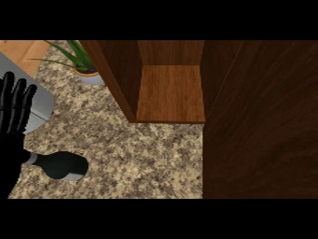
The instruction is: Pick up the wine, place it into the cabinet and close the cabinet
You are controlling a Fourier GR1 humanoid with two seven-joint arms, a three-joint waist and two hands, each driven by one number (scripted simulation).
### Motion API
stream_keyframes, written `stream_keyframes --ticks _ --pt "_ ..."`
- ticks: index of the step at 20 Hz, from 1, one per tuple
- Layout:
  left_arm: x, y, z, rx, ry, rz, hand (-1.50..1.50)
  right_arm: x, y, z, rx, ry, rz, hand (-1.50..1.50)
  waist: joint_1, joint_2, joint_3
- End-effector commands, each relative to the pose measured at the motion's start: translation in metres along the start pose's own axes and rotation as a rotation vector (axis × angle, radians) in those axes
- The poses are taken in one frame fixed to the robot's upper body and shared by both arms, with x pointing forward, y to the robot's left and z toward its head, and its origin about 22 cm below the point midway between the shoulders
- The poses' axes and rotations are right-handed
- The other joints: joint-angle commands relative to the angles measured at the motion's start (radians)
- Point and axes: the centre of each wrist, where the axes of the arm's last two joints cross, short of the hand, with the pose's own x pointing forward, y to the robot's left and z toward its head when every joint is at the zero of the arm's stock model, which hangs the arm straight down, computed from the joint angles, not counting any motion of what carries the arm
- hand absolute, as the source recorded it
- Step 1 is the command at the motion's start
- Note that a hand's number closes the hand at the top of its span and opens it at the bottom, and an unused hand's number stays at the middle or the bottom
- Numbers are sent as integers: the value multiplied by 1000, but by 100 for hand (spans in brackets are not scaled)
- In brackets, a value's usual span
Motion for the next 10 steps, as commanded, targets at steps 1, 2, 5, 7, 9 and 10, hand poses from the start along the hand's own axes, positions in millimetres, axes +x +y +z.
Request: stream_keyframes --ticks 1,2,5,7,9,10 --pt "15 7 23 0 -13 -8 -150 0 -8 -6 38 -11 -12 -150 -14 20 -31" --pt "14 19 24 -28 -26 16 -150 4 -9 8 18 -2 13 -150 -22 20 -32" --pt "3 64 55 -46 -39 105 -150 17 9 15 10 0 -14 -150 -13 17 -34" --pt "-10 46 68 -7 97 313 -150 20 12 19 179 56 -84 -150 10 11 -36" --pt "2 64 80 -8 103 339 -150 35 10 22 196 54 -103 -150 -1 13 -33" --pt "10 71 80 -27 97 345 -150 40 13 24 224 54 -115 -150 -6 15 -33"
